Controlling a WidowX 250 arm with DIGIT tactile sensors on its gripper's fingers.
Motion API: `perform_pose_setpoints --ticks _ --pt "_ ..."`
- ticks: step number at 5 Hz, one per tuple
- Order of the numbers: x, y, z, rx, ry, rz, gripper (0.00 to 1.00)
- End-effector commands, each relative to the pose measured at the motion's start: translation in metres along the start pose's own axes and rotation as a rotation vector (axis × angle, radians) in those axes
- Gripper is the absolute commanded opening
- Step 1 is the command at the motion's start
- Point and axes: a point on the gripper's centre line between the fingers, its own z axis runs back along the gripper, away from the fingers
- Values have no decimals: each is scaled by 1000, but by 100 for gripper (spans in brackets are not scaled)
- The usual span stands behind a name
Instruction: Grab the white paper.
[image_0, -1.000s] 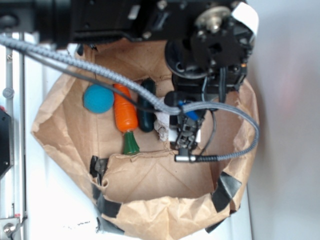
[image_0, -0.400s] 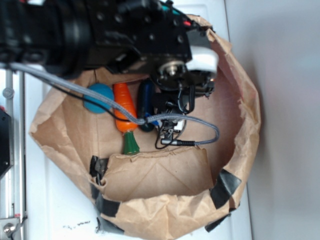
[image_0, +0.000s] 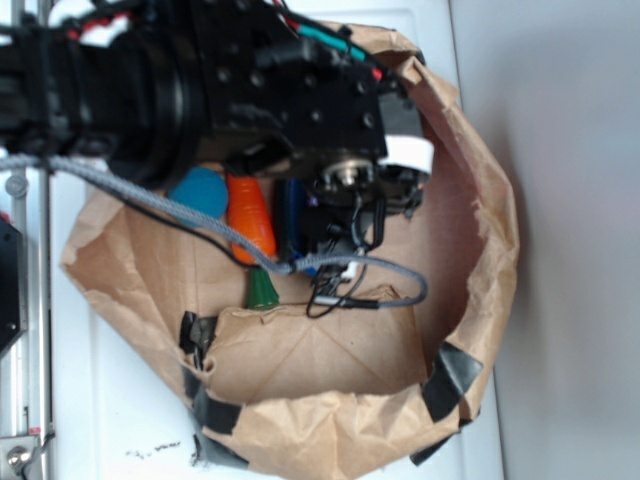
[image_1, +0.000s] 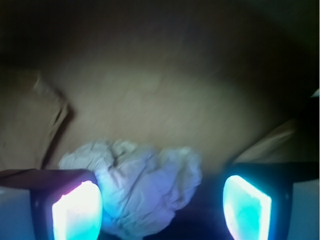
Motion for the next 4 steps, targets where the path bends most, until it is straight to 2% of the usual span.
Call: perform_pose_setpoints --ticks 1,2,3,4 --pt "9 1 47 -127 47 -16 100" --pt "13 5 67 -184 44 5 100" --pt "17 4 71 -203 31 9 100" --pt "20 -1 66 -194 10 8 100"
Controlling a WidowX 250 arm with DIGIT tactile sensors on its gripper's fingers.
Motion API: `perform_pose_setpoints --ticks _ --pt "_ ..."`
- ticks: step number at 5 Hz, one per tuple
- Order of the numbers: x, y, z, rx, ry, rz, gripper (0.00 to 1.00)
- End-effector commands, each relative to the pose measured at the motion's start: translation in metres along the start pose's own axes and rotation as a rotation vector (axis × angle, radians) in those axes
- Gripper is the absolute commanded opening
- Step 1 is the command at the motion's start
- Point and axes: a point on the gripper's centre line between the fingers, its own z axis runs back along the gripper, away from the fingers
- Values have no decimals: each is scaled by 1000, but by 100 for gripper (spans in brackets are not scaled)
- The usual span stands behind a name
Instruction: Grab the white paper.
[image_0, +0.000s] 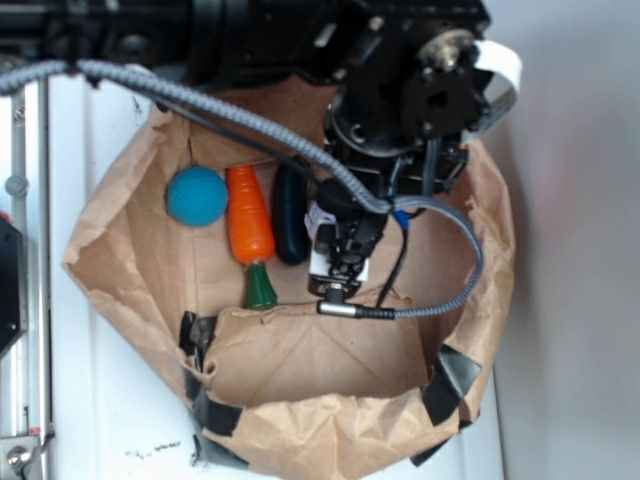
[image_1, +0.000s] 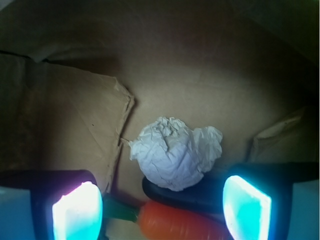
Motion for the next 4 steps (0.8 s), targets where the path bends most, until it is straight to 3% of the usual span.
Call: perform_pose_setpoints --ticks 1,4 --pt "13 -3 8 57 -93 -29 100" --pt "12 6 -35 163 -112 -70 100"
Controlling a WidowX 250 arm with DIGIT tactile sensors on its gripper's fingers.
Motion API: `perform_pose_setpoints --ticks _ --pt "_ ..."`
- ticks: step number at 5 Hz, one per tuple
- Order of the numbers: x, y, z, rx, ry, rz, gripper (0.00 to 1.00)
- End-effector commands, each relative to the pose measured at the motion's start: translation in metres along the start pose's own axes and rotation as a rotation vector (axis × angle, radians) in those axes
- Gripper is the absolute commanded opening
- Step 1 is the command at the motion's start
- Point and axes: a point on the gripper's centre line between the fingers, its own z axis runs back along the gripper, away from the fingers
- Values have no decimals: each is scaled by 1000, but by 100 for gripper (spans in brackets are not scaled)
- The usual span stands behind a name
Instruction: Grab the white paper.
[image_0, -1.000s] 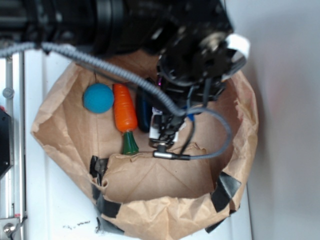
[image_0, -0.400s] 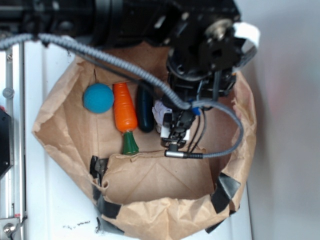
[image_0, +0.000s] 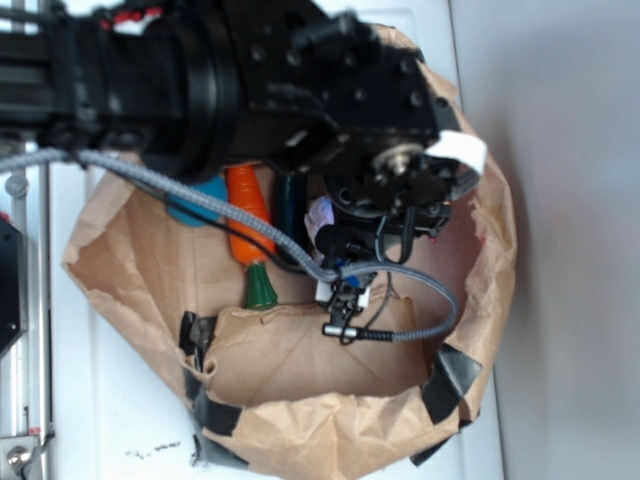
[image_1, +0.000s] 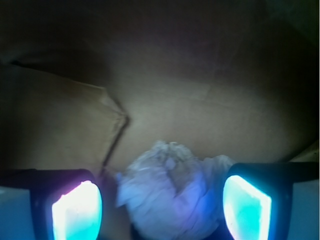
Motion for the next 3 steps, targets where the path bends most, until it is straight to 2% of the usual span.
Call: perform_pose_setpoints --ticks 1,2,3 --pt "-4 7 -6 70 -17 -61 100" --pt "-3 8 -9 85 -34 -34 0" --pt "2 10 -1 59 -48 -12 0"
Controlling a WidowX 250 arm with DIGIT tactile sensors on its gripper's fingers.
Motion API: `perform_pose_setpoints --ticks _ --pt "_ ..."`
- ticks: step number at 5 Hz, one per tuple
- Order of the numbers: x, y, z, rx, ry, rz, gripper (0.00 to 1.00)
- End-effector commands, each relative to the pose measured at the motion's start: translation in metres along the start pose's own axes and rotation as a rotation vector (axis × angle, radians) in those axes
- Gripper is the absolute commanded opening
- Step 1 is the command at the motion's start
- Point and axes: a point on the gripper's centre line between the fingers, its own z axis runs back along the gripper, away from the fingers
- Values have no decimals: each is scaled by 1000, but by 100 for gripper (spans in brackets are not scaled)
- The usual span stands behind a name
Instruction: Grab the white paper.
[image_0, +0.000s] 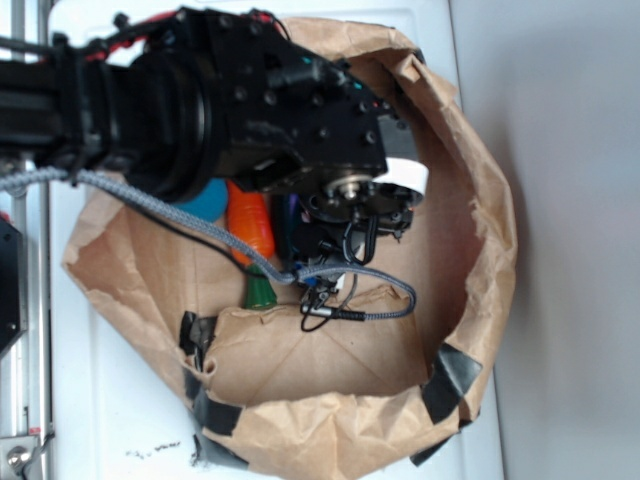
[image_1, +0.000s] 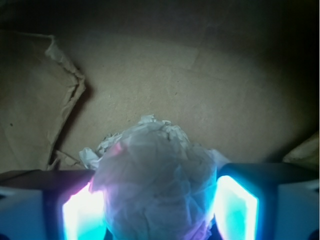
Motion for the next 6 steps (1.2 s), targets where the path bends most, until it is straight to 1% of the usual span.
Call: perform_pose_setpoints --ticks 1,2,3,4,5,6 --pt "16 4 21 -21 -47 25 0" --pt "15 2 27 -21 -49 34 0" --pt "20 -7 76 -117 -26 107 0" --pt "27 -10 124 -206 22 158 0" --pt "26 -10 174 -216 15 177 0" --pt "16 -13 191 -161 -47 189 0"
